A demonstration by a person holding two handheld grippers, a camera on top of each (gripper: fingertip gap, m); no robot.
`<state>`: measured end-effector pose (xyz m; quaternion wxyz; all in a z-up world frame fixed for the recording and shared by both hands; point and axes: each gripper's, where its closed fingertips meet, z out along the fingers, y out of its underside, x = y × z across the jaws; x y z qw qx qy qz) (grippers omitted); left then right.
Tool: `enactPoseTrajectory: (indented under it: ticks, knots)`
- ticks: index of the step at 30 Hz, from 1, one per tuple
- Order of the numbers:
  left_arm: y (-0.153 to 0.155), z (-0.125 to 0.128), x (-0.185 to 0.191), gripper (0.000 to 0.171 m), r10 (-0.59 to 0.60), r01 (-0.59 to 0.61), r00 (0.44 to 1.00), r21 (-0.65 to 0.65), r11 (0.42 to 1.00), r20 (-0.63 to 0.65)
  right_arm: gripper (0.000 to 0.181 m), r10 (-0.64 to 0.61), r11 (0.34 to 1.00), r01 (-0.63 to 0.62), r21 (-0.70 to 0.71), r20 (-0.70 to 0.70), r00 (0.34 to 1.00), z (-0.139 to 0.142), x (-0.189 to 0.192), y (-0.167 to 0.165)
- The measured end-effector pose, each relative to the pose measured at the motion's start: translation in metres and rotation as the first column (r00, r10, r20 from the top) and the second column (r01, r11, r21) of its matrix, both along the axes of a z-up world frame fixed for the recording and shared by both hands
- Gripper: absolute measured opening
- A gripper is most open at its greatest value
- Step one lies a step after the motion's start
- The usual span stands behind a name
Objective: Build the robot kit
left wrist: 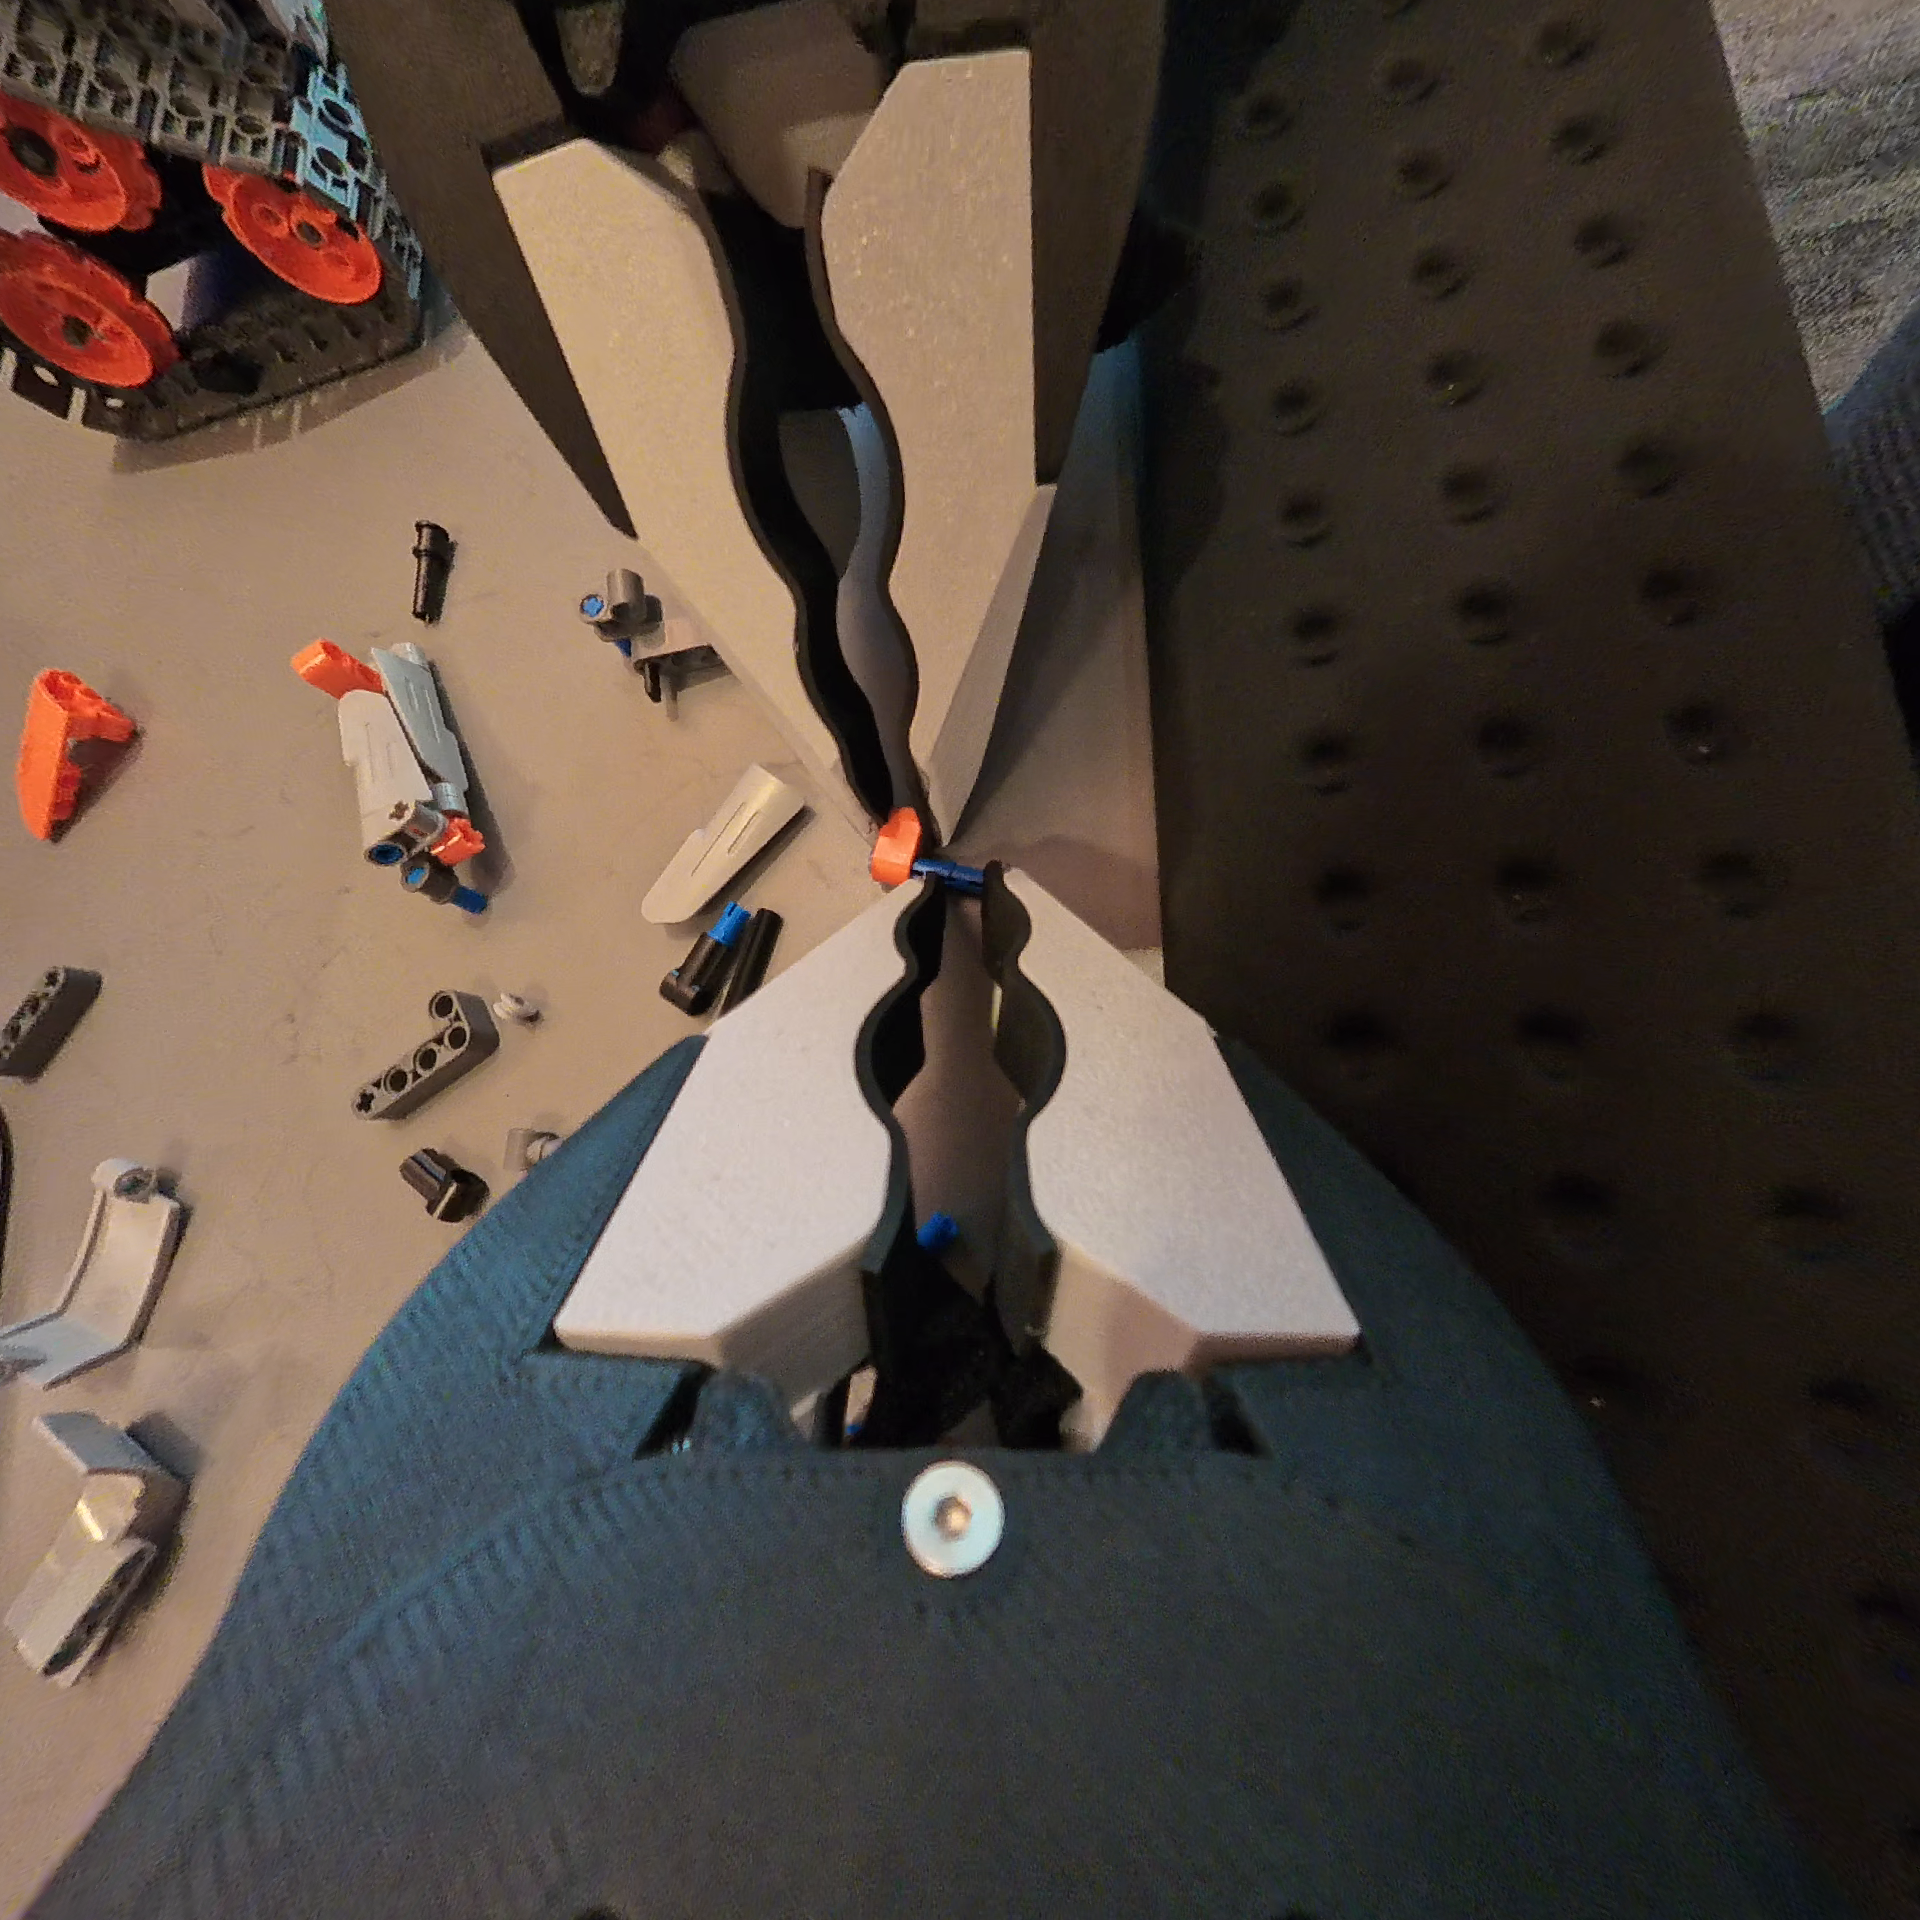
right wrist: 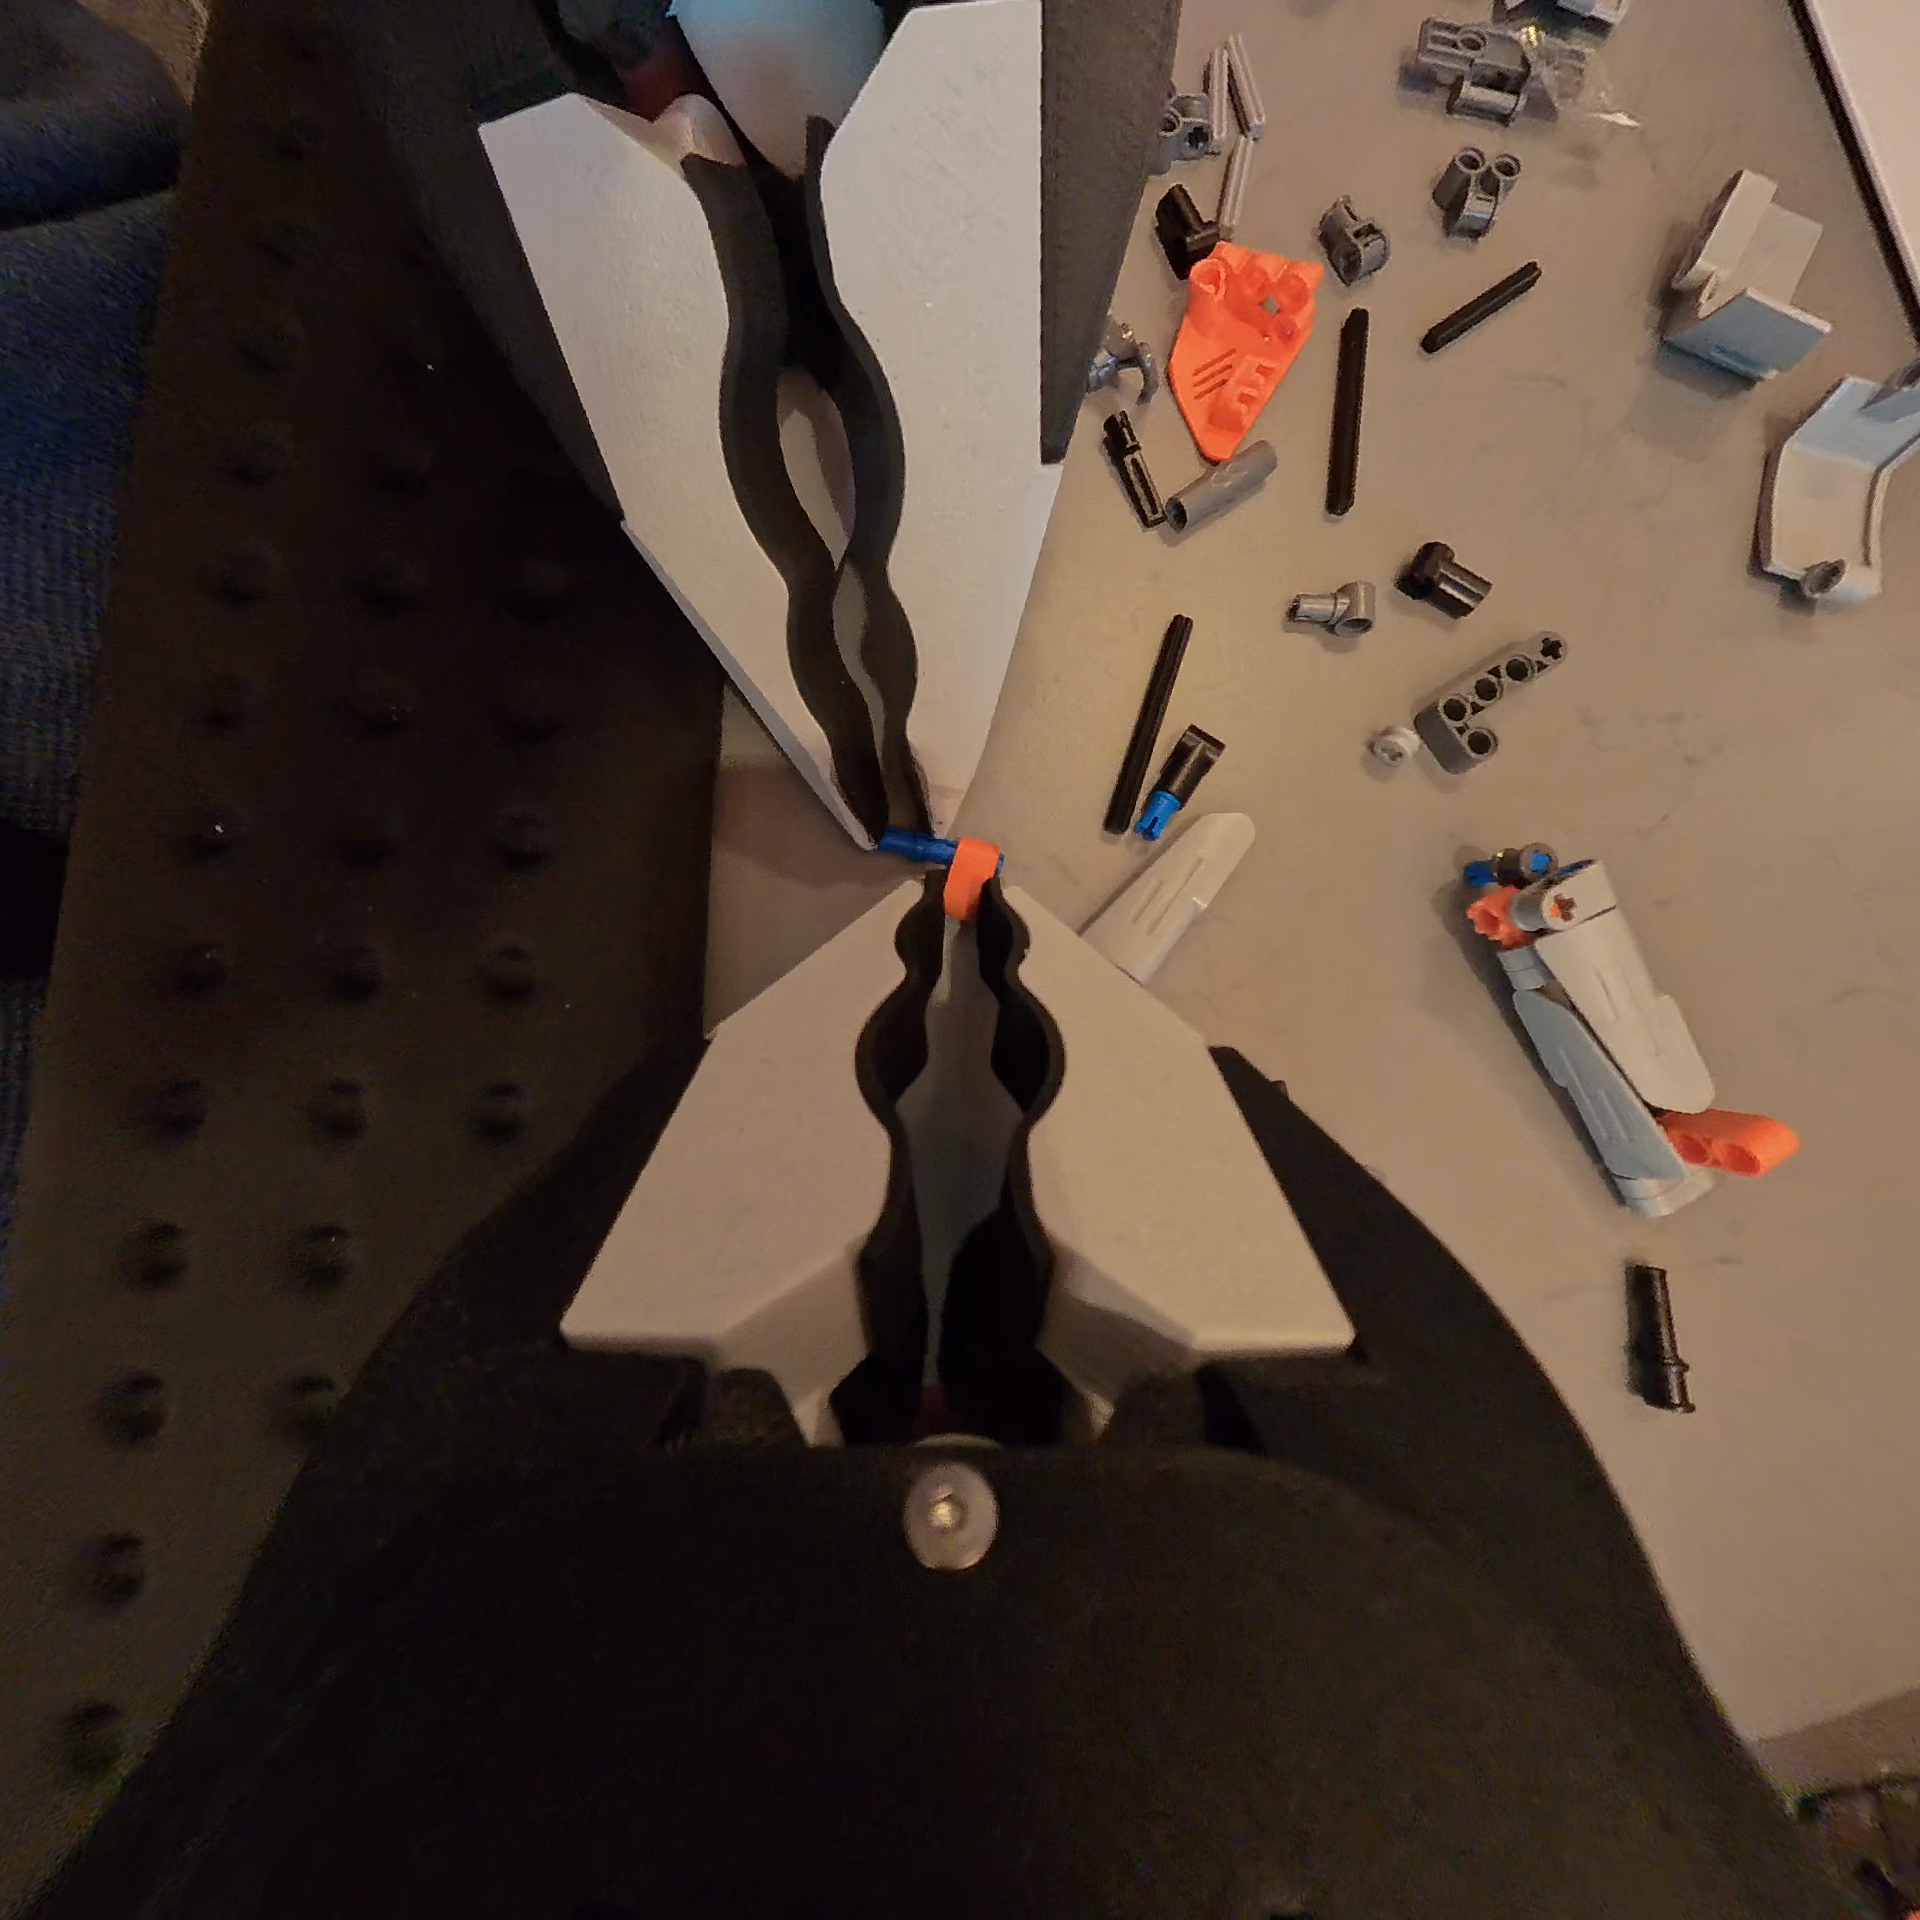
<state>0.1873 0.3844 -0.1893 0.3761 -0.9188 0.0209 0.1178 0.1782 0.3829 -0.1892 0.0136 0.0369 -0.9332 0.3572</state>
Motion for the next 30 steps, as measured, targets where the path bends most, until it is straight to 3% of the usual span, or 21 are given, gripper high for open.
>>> enactPoseTrajectory:
  ticks: [14, 17, 20, 23, 30]
  knots:
    - [-0.001, 0.001, -0.004, 0.004, -0.001, 0.001, 1.0, -0.012, 1.0, -0.023, 0.004, 0.042, 0.999, -0.042, 0.008, -0.03, 0.999, 0.0, 0.0, -0.001]
    - [-0.005, 0.009, -0.017, 0.028, 0.059, -0.059, 0.993, 0.003, 0.998, -0.104, 0.005, 0.007, 1.0, -0.007, -0.006, -0.021, 1.0, 0.0, -0.005, -0.003]
    - [-0.004, 0.007, -0.015, 0.032, 0.044, -0.045, 0.991, -0.008, 0.999, -0.129, 0.005, 0.02, 1.0, -0.02, -0.004, -0.025, 0.999, 0.0, -0.003, -0.005]
    - [-0.003, 0.002, -0.008, 0.018, 0.01, -0.011, 0.996, -0.015, 1.0, -0.084, 0.005, 0.029, 1.0, -0.029, -0.005, -0.032, 0.999, 0.0, -0.002, -0.005]
    - [-0.001, 0.002, -0.004, 0.016, -0.019, 0.019, 0.999, -0.001, 1.0, -0.044, 0.005, 0.074, 0.997, -0.074, 0.0, -0.038, 0.997, 0.0, 0.003, -0.005]
